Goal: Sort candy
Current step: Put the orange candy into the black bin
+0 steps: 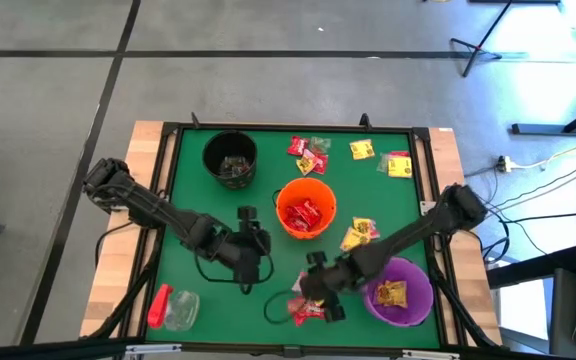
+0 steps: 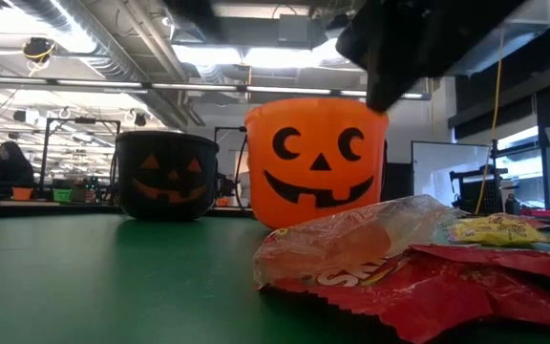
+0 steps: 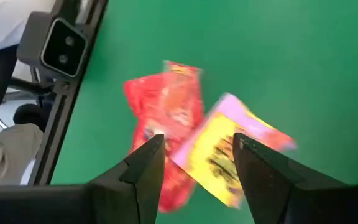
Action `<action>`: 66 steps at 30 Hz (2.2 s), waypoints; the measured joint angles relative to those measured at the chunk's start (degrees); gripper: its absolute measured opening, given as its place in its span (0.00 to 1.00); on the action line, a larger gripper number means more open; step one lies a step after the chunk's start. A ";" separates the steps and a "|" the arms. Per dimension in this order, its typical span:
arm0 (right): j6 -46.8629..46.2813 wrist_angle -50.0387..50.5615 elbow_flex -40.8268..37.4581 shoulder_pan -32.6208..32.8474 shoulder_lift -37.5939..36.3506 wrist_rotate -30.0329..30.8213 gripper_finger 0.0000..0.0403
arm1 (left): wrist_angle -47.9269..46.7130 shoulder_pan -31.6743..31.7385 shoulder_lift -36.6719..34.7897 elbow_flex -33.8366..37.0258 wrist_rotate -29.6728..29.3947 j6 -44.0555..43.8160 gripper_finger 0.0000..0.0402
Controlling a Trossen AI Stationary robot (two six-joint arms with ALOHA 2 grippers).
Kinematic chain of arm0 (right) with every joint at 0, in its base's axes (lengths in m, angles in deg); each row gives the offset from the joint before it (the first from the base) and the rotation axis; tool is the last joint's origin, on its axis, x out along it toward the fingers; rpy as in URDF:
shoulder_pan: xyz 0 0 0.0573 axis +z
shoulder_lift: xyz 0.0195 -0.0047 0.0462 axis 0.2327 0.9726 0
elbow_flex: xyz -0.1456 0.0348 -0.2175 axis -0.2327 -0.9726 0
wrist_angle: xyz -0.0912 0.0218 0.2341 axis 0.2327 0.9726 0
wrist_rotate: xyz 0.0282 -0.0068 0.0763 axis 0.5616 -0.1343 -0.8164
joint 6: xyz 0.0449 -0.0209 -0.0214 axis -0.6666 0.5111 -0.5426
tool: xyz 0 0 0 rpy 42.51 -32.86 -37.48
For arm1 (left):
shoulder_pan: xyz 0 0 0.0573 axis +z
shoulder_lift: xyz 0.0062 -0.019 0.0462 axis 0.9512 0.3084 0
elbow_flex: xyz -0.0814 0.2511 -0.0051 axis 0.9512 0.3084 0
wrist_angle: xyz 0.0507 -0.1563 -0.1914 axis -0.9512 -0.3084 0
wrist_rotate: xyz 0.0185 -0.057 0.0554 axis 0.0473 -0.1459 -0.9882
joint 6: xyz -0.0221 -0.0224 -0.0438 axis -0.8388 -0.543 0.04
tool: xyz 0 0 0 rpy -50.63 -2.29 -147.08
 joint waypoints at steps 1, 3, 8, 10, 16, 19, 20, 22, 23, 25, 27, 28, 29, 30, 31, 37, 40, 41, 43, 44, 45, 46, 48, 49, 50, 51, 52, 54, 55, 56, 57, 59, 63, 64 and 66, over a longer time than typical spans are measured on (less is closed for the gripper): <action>-0.07 -1.41 0.00 0.71 1.01 -0.01 0.47 | -2.65 -0.60 -0.11 0.00 -1.58 -2.27 0.42; 0.11 -4.50 0.00 2.28 2.41 0.52 0.47 | -8.04 -2.09 -0.29 -0.02 -4.92 -6.83 0.42; 0.76 -10.27 0.00 4.84 5.49 3.67 0.47 | -11.64 -6.09 -0.31 0.00 -12.54 -13.38 0.42; 0.75 -11.25 0.01 5.15 6.66 4.99 0.47 | -10.69 -7.77 -0.31 0.00 -13.71 -13.47 0.42; -1.11 -11.28 0.02 4.98 9.00 10.04 0.47 | 0.73 -11.69 -0.42 2.38 -15.39 -9.34 0.42; -1.17 -11.33 0.04 4.98 9.74 12.99 0.47 | 6.67 -12.47 -0.42 5.96 -13.01 -6.82 0.42; -1.13 -11.15 0.04 4.98 9.94 13.70 0.47 | 8.02 -12.44 -0.71 7.29 -11.42 -7.11 0.42; -1.74 -10.94 0.02 4.98 10.23 14.10 0.47 | 10.64 -12.13 -1.69 10.67 -8.50 -8.51 0.42; -2.50 -11.12 0.02 4.98 10.23 13.91 0.47 | 12.12 -12.03 -2.52 12.54 -7.68 -9.22 0.42; -3.12 -11.12 0.02 4.98 10.23 13.11 0.47 | 16.07 -11.99 -5.31 16.83 -7.07 -10.57 0.42; -4.04 -11.12 0.02 5.02 10.23 12.59 0.47 | 22.66 -12.30 -9.51 21.74 -7.35 -10.76 0.42; -4.38 -11.13 0.02 5.04 10.23 12.22 0.47 | 26.36 -12.58 -11.81 24.42 -7.63 -10.58 0.42; -4.95 -11.12 0.02 5.04 10.23 11.95 0.47 | 30.51 -12.75 -14.28 27.34 -7.64 -10.28 0.42; -5.32 -11.12 0.02 5.02 10.23 11.75 0.47 | 35.24 -12.85 -16.57 30.19 -7.71 -9.66 0.42; -5.38 -11.07 0.02 5.02 10.23 11.75 0.47 | 40.08 -12.86 -18.70 32.80 -7.75 -9.09 0.42; -5.43 -10.86 0.02 4.98 10.23 12.33 0.46 | 58.87 -12.25 -24.84 43.68 -8.42 -9.30 0.42; -5.43 -10.75 0.02 4.98 10.23 13.24 0.40 | 62.51 -12.25 -24.79 44.63 -8.47 -9.32 0.42; -5.43 -10.79 -0.02 4.98 10.23 13.71 0.38 | 63.15 -12.25 -24.68 44.63 -8.49 -9.32 0.42; -5.47 -10.84 -0.37 4.98 10.23 14.30 0.32 | 63.94 -12.27 -24.62 44.63 -8.45 -9.32 0.42; -5.47 -10.74 -0.58 4.98 10.23 14.60 0.28 | 64.53 -12.27 -24.62 44.65 -8.45 -9.31 0.42; -5.47 -10.78 -0.82 4.98 10.23 14.66 0.25 | 65.29 -12.34 -24.62 44.65 -8.45 -9.27 0.42; -5.49 -10.71 -1.03 4.98 10.23 14.63 0.21 | 65.92 -12.42 -24.62 44.64 -8.45 -9.27 0.42; -6.05 -10.82 -1.43 4.98 10.23 14.63 0.14 | 66.33 -12.43 -24.62 44.63 -8.42 -9.29 0.42; -6.78 -10.79 -1.64 4.98 10.23 14.63 0.10 | 66.36 -12.43 -24.62 44.63 -8.41 -9.48 0.42; -7.01 -10.62 -1.78 4.98 10.23 14.63 0.06 | 66.33 -12.43 -24.62 44.63 -8.45 -9.93 0.42; -7.04 -10.63 -1.81 4.98 10.25 14.62 0.03 | 66.36 -12.43 -24.62 44.63 -8.45 -10.26 0.42; -7.04 -10.76 -1.81 4.98 10.23 14.88 0.02 | 66.34 -12.43 -24.62 44.63 -8.45 -10.35 0.42; -7.41 -11.02 -1.81 5.03 10.23 17.62 0.02 | 66.34 -12.43 -24.62 44.63 -8.56 -10.37 0.42; -7.64 -11.12 -1.81 5.04 10.23 19.19 0.02 | 66.35 -12.43 -24.62 44.63 -8.56 -10.38 0.42; -7.69 -11.12 -1.80 5.05 10.23 20.44 0.01 | 66.34 -12.43 -24.62 44.63 -8.58 -10.40 0.42; -7.63 -10.94 -1.62 5.11 10.19 21.35 0.01 | 66.34 -12.43 -24.62 44.63 -8.58 -10.45 0.42; -7.42 -10.85 -0.69 5.08 10.06 22.66 0.01 | 66.32 -12.43 -24.62 44.63 -8.58 -10.59 0.42; -5.22 -10.61 1.91 4.98 9.97 26.12 0.00 | 66.05 -12.43 -24.59 44.63 -8.58 -10.41 0.42; -4.33 -10.11 2.76 4.95 9.97 27.39 0.00 | 66.00 -12.43 -24.59 44.63 -8.58 -10.37 0.42; -2.70 -7.42 5.28 4.62 9.97 30.34 0.00 | 65.85 -12.43 -24.59 44.63 -8.58 -10.33 0.42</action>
